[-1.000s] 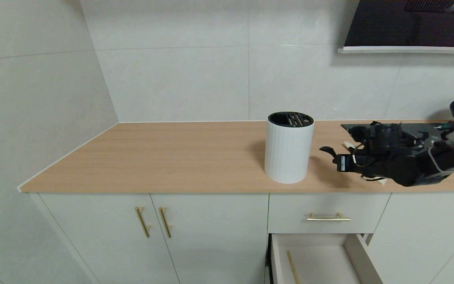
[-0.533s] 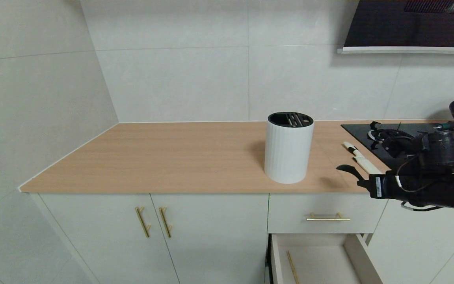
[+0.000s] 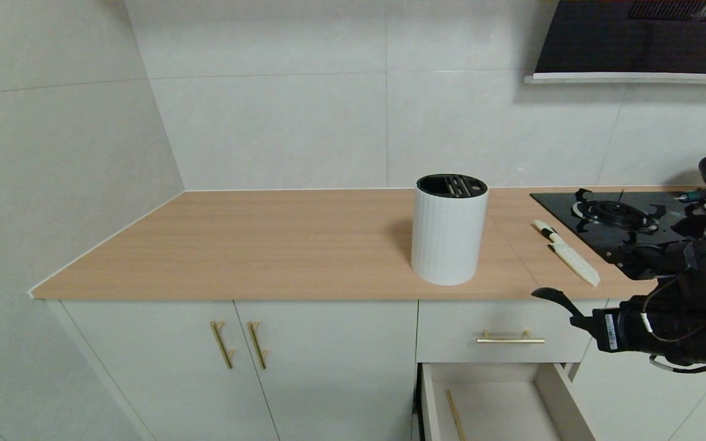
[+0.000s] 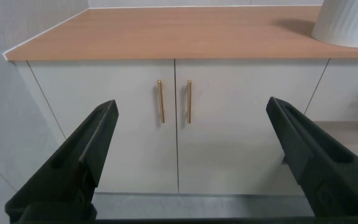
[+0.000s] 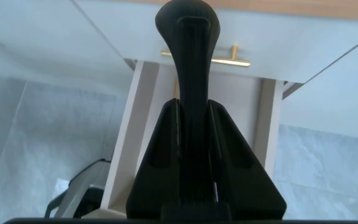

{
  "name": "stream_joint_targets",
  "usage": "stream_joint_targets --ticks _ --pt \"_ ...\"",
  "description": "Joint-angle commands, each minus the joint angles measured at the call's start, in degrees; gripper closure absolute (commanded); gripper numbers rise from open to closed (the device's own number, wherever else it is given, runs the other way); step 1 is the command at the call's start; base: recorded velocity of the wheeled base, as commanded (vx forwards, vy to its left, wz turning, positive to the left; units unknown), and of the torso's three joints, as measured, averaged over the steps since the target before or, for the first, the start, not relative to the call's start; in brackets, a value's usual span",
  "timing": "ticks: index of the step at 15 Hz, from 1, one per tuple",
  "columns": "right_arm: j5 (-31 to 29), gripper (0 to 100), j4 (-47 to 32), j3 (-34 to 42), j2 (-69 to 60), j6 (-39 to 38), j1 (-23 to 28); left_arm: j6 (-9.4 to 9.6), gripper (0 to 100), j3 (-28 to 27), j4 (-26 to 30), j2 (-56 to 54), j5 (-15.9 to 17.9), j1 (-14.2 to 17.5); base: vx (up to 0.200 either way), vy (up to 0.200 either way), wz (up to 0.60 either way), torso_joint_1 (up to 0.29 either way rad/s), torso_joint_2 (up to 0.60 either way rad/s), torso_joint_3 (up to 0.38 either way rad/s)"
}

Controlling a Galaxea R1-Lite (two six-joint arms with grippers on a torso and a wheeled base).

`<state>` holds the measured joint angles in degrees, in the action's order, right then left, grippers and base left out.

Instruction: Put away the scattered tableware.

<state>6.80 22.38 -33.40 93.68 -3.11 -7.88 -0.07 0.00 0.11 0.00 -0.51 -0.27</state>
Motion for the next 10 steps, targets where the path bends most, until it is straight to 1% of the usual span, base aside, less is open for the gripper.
stream_joint_targets --ticks 1,5,7,10 --pt "-0.03 100 0.03 0.27 0.27 0.03 -0.65 -0.01 0 0.00 0.07 0.00 -0.02 0.00 0.000 0.000 0.00 0.000 0.00 0.000" --pt "-0.03 100 0.03 0.36 1.33 0.12 -0.74 -0.01 0 0.00 -0.02 0.00 -0.02 0.00 0.000 0.000 0.00 -0.013 0.02 0.020" --pt "-0.03 100 0.03 0.36 2.03 0.91 -0.74 -0.01 0 0.00 -0.02 0.00 -0.02 0.00 0.000 0.000 0.00 -0.159 0.36 0.200" --pt "-0.21 100 0.03 0.44 2.20 1.26 -0.74 -0.01 0 0.00 0.07 0.00 -0.02 0.00 0.000 0.000 0.00 -0.209 0.48 0.264"
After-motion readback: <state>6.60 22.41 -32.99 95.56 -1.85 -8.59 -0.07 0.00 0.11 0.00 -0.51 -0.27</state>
